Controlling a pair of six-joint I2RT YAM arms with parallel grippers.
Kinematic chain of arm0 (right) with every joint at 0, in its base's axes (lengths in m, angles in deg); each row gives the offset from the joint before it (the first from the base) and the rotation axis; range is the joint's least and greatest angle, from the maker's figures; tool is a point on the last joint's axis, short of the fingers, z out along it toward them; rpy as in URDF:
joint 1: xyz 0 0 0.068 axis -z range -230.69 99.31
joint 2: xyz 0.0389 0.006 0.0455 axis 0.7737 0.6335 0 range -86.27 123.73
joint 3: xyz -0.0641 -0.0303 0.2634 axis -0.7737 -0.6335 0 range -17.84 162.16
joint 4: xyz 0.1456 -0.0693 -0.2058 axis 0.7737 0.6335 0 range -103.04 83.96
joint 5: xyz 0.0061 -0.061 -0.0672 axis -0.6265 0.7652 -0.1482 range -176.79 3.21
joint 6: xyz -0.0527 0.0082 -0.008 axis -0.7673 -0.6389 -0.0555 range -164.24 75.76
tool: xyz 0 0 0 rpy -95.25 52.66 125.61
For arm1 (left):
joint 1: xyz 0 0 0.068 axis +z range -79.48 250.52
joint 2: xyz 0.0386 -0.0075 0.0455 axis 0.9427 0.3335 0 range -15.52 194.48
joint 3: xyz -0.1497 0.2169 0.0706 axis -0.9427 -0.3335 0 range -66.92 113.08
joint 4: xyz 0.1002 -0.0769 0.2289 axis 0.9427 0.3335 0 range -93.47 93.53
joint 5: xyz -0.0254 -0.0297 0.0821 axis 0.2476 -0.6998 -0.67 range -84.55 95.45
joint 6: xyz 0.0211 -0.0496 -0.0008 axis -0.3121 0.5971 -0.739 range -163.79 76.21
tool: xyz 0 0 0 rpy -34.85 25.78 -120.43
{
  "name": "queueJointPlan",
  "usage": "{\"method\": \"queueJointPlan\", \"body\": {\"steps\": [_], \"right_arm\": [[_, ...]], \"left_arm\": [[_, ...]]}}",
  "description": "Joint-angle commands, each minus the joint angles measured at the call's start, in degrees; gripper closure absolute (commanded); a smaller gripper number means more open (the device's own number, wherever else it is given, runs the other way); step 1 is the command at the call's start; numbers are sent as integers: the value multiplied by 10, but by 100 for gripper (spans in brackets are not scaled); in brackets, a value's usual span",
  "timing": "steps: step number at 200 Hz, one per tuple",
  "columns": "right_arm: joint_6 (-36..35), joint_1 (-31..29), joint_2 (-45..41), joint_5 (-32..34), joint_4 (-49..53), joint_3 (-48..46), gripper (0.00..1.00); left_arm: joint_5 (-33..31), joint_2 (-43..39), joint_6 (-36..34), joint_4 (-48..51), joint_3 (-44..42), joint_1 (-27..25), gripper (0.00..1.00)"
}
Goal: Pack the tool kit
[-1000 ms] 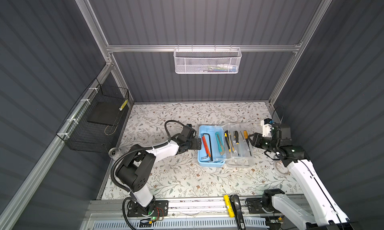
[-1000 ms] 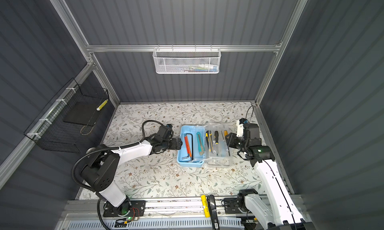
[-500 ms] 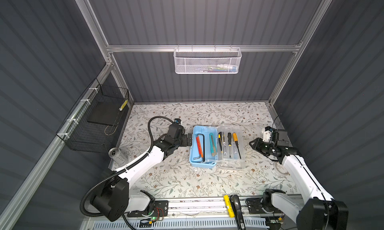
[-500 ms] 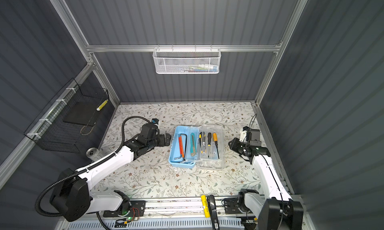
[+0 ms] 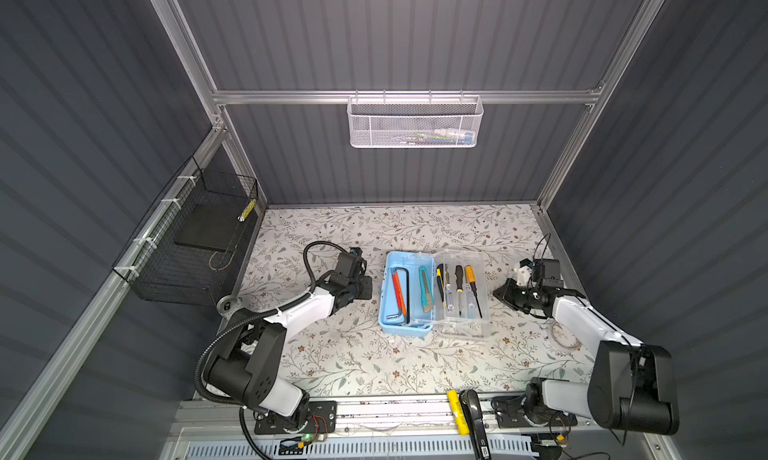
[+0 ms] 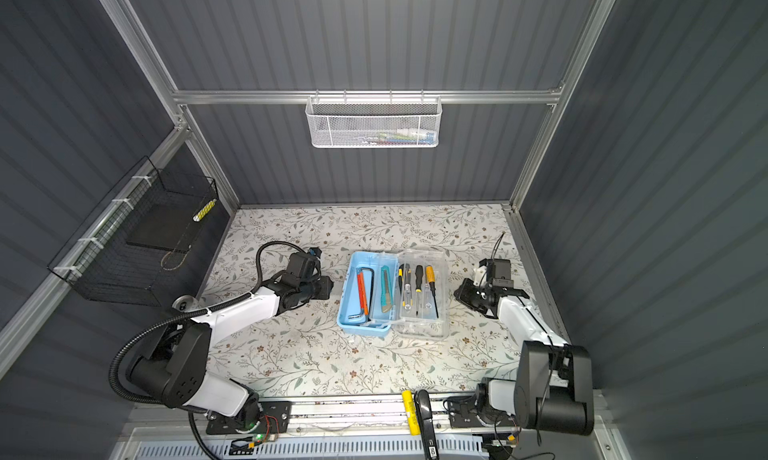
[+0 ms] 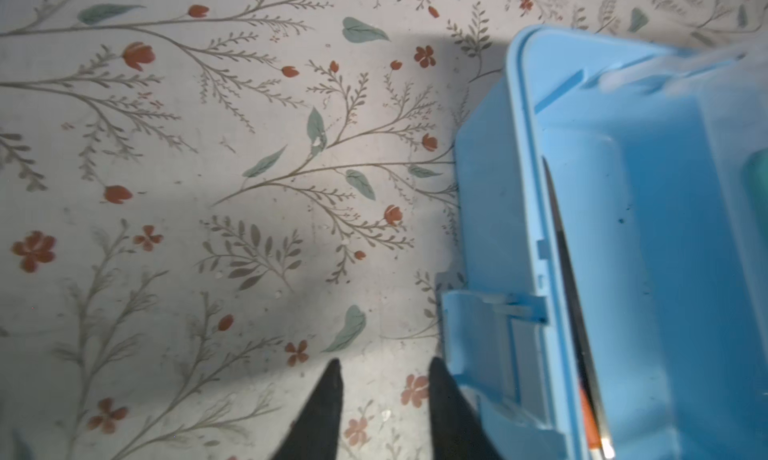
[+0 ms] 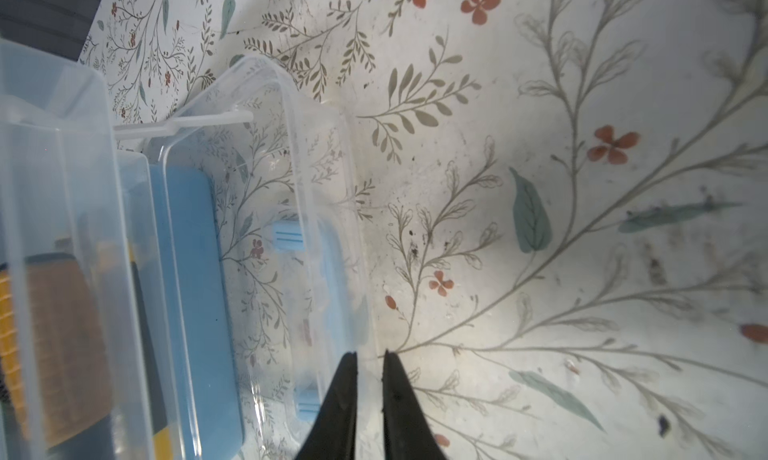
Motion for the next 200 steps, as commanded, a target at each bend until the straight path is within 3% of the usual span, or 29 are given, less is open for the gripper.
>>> {"method": "queueJointPlan", "body": {"steps": [1,17,83,123,200], "right_arm": [[-10,3,39,-39,-10,14,85],[-12,3,63,-60,-18,20,87],[-12,-2,92,-108,-42,20,90],[-4,-4,111,-146,-66,14,91],[58,-7,63,-241,-153,-39,94]], "left_arm": [[51,-3,-17,-30,-10,-2,90],[69,3,-19,-32,-13,-2,100],[152,28,1,-70,-18,-8,100],[152,38,11,-79,-18,-20,100],[175,44,16,-92,-14,-28,100]]}}
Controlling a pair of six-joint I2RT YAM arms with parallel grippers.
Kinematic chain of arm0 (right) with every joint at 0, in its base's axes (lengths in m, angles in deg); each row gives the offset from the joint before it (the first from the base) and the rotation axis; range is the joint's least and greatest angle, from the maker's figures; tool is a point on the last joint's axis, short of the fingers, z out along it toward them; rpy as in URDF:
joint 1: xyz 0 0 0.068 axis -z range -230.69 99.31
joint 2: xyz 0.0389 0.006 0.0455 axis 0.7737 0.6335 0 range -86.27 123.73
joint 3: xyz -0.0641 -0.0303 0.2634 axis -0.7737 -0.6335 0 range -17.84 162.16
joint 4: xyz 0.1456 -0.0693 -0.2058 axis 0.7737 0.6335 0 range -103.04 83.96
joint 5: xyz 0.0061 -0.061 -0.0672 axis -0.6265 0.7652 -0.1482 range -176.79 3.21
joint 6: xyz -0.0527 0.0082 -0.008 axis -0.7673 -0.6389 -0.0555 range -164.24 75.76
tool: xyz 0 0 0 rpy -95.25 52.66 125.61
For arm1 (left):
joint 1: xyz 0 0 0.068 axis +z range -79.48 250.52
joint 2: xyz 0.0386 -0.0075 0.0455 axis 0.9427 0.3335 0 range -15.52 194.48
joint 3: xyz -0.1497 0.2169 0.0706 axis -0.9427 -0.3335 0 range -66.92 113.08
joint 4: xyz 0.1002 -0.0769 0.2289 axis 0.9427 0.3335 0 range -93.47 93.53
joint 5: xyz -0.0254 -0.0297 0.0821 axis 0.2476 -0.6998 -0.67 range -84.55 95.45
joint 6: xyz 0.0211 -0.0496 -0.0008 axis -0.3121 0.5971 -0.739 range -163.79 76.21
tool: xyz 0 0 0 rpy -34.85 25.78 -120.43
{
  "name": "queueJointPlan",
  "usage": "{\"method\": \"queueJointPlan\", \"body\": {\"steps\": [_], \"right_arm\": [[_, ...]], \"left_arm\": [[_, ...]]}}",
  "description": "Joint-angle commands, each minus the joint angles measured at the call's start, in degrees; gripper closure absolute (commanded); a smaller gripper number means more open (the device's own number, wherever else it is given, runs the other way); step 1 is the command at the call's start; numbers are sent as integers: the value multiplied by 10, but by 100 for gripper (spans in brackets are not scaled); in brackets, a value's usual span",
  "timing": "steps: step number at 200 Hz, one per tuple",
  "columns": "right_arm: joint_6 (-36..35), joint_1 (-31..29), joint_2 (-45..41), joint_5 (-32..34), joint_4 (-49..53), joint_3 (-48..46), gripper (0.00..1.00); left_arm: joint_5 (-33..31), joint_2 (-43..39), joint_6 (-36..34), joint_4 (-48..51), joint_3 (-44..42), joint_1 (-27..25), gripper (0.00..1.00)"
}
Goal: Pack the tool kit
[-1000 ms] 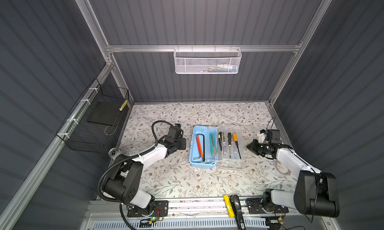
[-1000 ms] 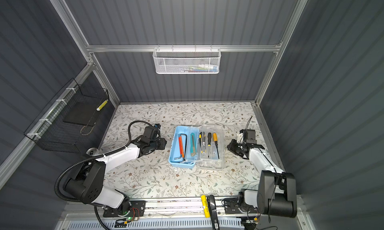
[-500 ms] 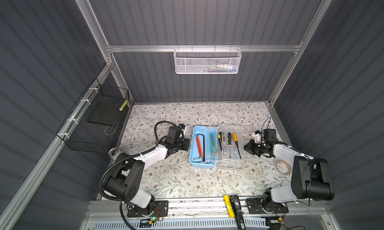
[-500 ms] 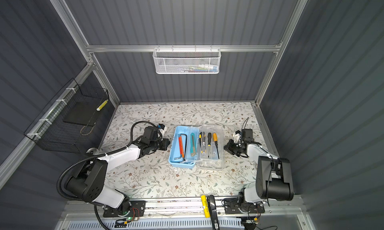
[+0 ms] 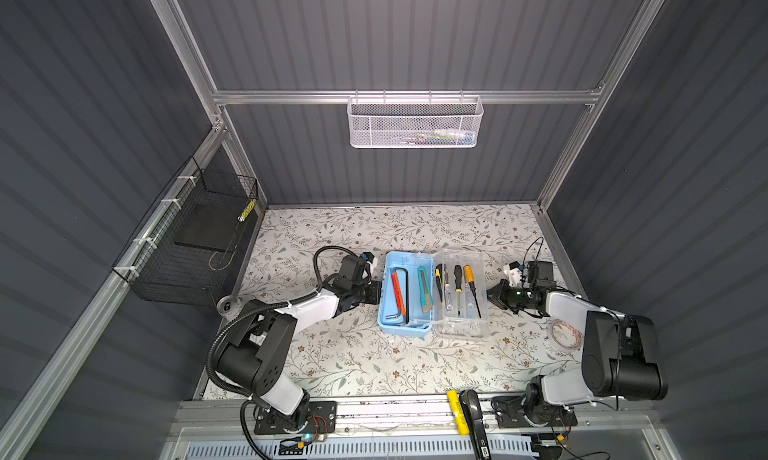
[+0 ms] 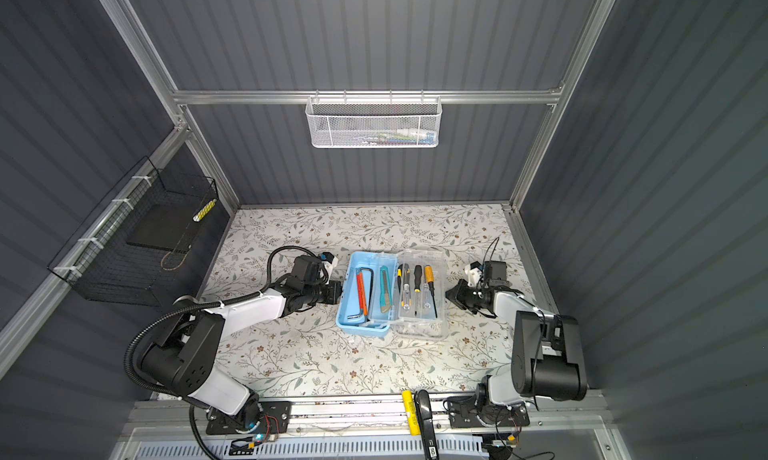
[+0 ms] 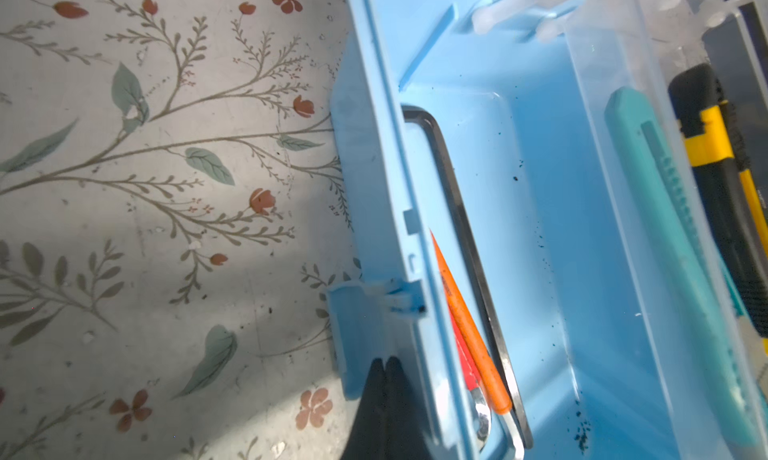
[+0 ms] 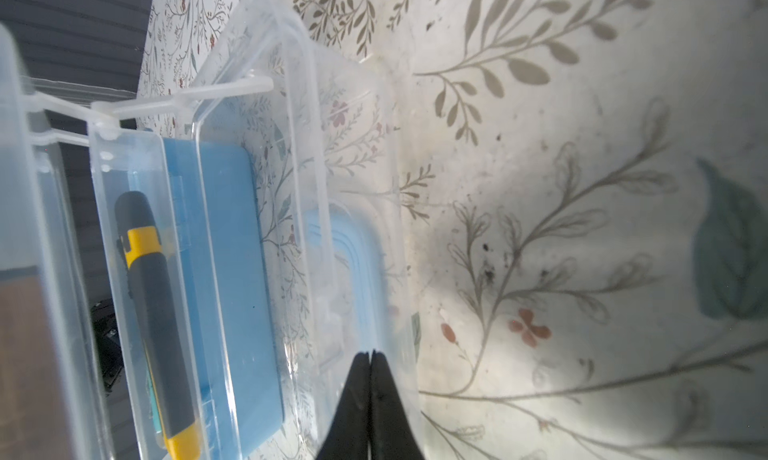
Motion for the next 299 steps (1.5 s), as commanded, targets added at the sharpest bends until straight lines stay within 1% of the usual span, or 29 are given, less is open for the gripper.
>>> {"method": "queueJointPlan", "body": {"steps": [1,35,72,104,131,149,185,204,222,276,281,299], "right_arm": [[30,-12,-15,-107,-48,-12,94],[42,-14,-46,-123,-51,-25,94],[66,-14,-90,-147,-59,-25,93],[61,-16,-123,-147,-22,-8,93],[48,-28,-144,-131,22,14,93],[31,-44,-158,-106,61,35,92],[19,-86,-171,-66,113,78,92],[9,-123,-165,-19,144,107,91],[5,-155,-148,2,162,136,91],[8,-233,-81,37,171,207,89],[7,-241,-76,42,188,215,89],[9,-266,-59,57,202,242,88]], "left_arm": [[46,3,6,-25,1,-14,100],[42,-17,4,-22,-8,-15,100],[41,-20,1,-13,-8,-14,100],[34,-30,-3,-8,-11,-14,100],[32,-30,-3,-5,-11,-14,100],[31,-30,-2,-11,-15,-14,100],[31,-34,0,-22,-25,-14,100],[29,-35,2,-26,-31,-14,100],[30,-37,6,-35,-40,-14,100],[27,-49,4,-55,-63,-14,100],[27,-50,4,-56,-65,-14,100],[26,-58,2,-55,-70,-14,100]]}}
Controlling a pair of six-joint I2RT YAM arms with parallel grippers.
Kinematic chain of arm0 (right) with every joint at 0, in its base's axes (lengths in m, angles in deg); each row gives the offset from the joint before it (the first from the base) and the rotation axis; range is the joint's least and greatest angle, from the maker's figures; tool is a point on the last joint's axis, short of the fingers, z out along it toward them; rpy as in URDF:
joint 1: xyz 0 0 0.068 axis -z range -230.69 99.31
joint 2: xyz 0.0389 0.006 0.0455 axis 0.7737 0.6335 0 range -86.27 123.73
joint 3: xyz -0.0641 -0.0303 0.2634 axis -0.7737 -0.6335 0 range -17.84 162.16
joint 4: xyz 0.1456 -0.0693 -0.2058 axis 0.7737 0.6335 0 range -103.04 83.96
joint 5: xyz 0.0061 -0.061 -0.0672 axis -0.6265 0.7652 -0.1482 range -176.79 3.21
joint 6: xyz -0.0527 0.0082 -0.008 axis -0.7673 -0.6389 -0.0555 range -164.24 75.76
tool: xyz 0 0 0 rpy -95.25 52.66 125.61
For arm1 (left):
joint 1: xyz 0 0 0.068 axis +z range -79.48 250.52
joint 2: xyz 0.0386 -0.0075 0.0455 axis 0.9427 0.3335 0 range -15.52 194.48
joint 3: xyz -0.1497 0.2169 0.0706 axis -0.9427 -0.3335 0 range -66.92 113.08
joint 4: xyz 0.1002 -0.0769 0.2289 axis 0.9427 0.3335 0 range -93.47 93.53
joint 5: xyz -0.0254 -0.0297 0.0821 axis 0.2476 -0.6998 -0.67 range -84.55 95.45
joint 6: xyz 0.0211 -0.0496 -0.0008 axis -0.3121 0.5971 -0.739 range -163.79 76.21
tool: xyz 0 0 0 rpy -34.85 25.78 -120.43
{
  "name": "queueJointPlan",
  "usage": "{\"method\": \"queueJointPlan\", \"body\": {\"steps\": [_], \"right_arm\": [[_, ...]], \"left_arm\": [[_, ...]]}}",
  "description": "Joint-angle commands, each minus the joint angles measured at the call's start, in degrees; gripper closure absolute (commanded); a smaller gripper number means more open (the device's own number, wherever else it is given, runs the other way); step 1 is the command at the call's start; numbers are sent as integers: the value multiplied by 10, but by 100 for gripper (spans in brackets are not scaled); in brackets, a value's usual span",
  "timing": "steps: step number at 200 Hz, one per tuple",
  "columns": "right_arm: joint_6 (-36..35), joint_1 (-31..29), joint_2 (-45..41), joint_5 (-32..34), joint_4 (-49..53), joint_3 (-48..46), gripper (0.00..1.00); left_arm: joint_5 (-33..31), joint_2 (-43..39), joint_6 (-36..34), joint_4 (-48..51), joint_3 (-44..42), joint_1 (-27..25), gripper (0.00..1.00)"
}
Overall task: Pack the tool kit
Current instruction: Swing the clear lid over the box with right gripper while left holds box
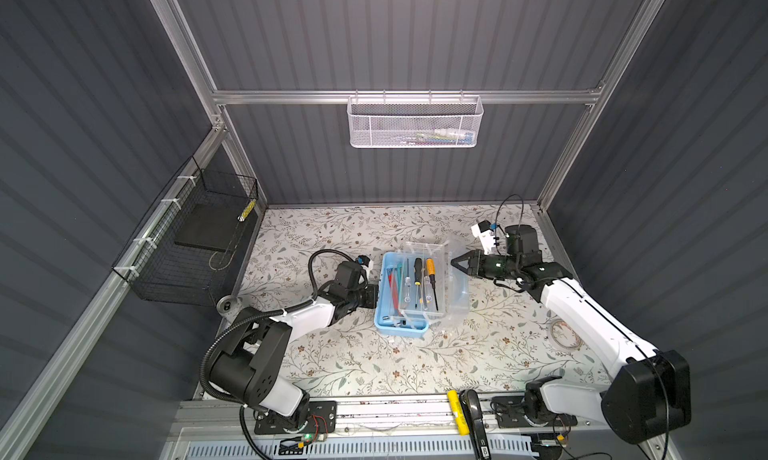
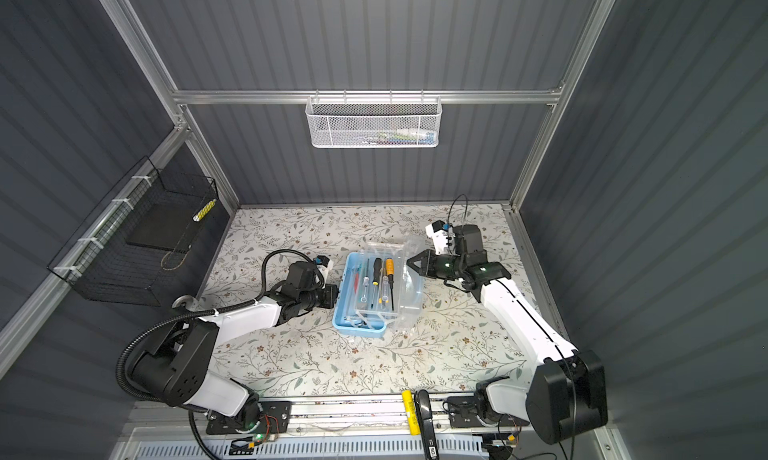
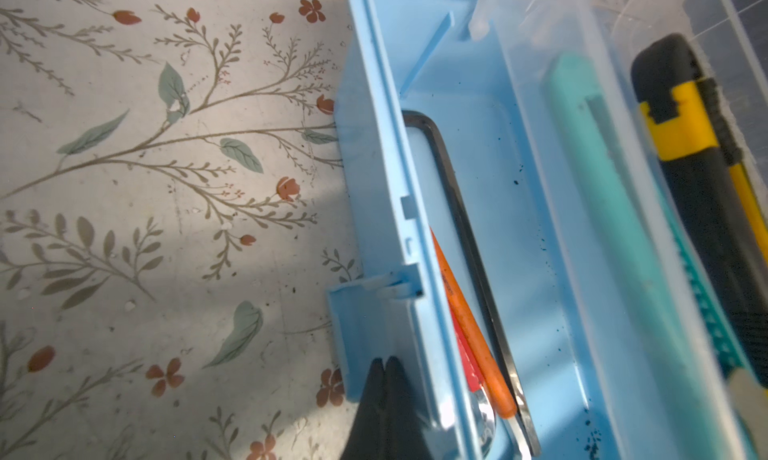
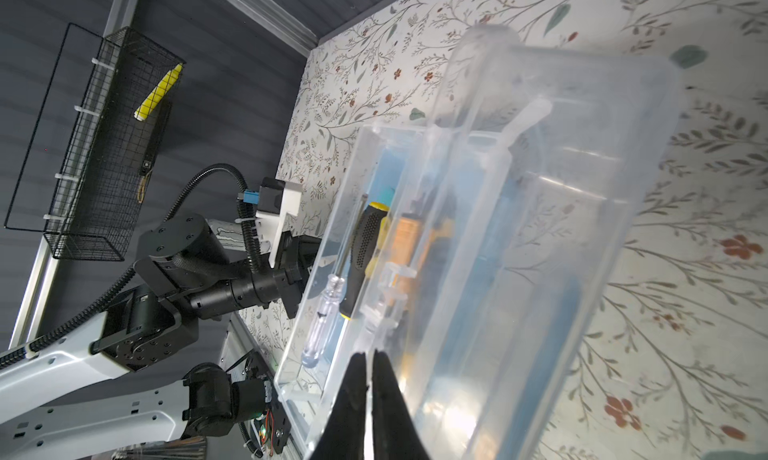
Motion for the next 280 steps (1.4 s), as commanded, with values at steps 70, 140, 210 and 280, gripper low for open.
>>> {"method": "queueJointPlan", "body": {"steps": [70,140,210,280], "right_arm": [[1,-106,118,68,97,103,88],[-2,-157,216,65,90,194,88],[-9,-172,234,86,62,226,88],[0,-135,61,199,-23,26,51]], "left_arm": [[24,-62,5,-8,-45,-14,100],[-4,-100,9,-2,-79,-12,100],[-75,-197,13,128,-47,-5,100],[46,-278,47,151,14,-8,0]]}}
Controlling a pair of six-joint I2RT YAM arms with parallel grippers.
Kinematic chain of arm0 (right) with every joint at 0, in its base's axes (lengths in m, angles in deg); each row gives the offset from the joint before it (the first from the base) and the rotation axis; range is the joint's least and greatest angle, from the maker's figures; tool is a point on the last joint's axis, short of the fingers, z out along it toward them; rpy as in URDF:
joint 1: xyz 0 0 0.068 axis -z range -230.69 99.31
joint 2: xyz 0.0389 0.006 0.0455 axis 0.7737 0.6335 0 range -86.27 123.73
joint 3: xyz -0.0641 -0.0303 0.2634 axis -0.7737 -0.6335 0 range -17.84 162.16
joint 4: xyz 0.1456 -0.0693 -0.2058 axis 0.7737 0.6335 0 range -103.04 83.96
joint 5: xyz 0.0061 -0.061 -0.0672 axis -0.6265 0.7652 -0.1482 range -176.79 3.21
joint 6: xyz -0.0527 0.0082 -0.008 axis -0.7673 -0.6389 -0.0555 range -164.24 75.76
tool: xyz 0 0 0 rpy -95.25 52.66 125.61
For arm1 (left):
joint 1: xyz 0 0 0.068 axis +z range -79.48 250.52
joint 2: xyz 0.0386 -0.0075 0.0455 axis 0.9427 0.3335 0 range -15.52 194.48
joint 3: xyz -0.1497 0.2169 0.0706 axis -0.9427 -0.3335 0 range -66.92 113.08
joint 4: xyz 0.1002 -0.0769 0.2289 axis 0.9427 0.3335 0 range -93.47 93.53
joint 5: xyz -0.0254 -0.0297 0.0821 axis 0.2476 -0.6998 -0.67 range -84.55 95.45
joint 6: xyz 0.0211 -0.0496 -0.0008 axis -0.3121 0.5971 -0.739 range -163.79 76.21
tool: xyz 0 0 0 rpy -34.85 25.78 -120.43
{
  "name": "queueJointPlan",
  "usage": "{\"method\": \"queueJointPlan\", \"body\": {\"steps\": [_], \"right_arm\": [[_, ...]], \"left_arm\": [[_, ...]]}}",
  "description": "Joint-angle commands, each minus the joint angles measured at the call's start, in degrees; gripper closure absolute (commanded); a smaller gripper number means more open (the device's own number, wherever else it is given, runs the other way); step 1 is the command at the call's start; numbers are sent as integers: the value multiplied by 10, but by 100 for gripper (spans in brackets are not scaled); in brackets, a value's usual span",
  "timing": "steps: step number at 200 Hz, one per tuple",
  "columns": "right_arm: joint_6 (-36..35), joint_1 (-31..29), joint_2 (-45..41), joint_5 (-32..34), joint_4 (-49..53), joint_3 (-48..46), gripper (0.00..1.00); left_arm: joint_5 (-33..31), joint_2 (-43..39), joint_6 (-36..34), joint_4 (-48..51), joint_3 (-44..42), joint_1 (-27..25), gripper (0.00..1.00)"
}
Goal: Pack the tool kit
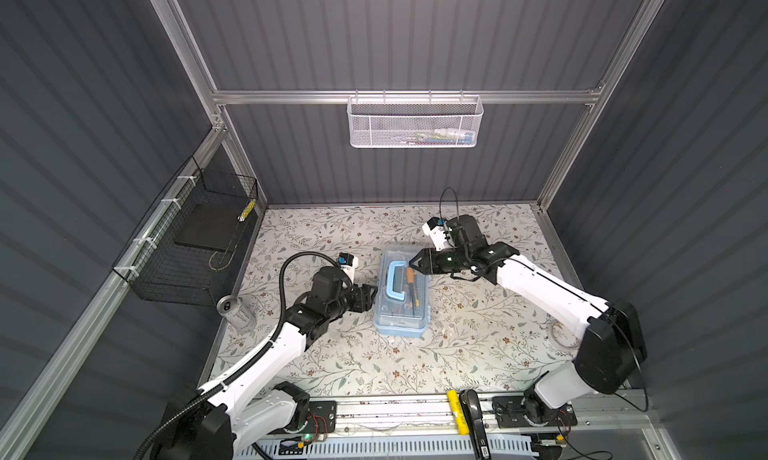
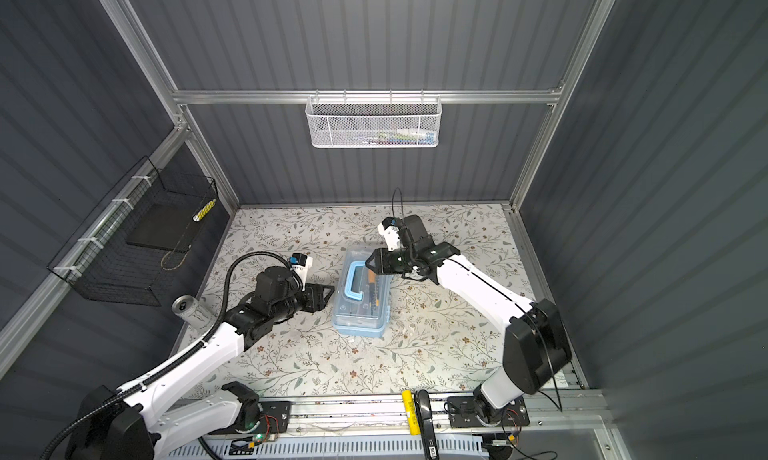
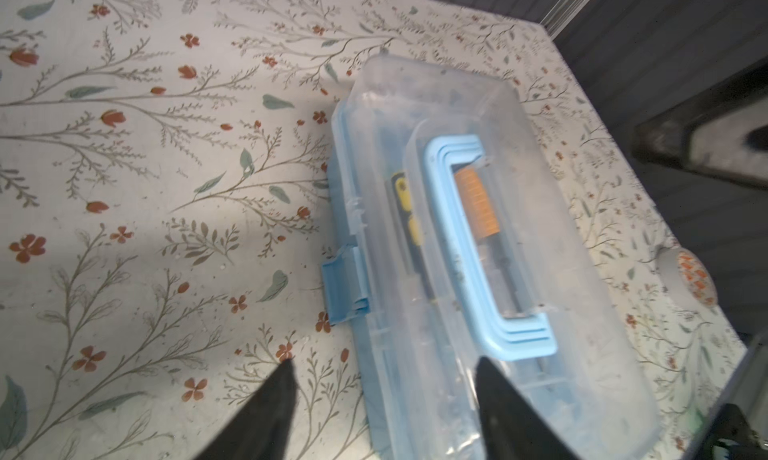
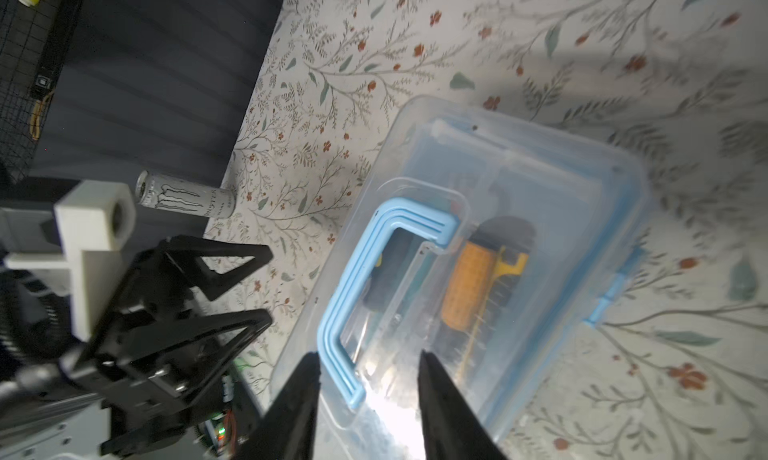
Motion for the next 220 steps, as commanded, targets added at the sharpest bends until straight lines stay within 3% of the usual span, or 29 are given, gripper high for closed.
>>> {"method": "queueJointPlan", "body": {"steps": [1,35,67,95,154,220], "right_arm": [[18,24,-54,38,-52,-84,51],[18,32,-105,3,-75,-159,44],[34,35,-124,-42,-132,-214,41],[44,35,-116,-45,-165,-231,44],[19,36,-43,-80,-161,-184,44],[-50,43,-38,-98,-91,-153,42]], "left_arm": [[76,-7,19,12,27,0,0],[96,32,7,38,32,-1,1],[99,69,-10,55,31,-7,20],[68,73,-7,60,22,-23,22],[19,79,46,34,17,-123,29],[-28,118,58,16,60,-229,29]]}}
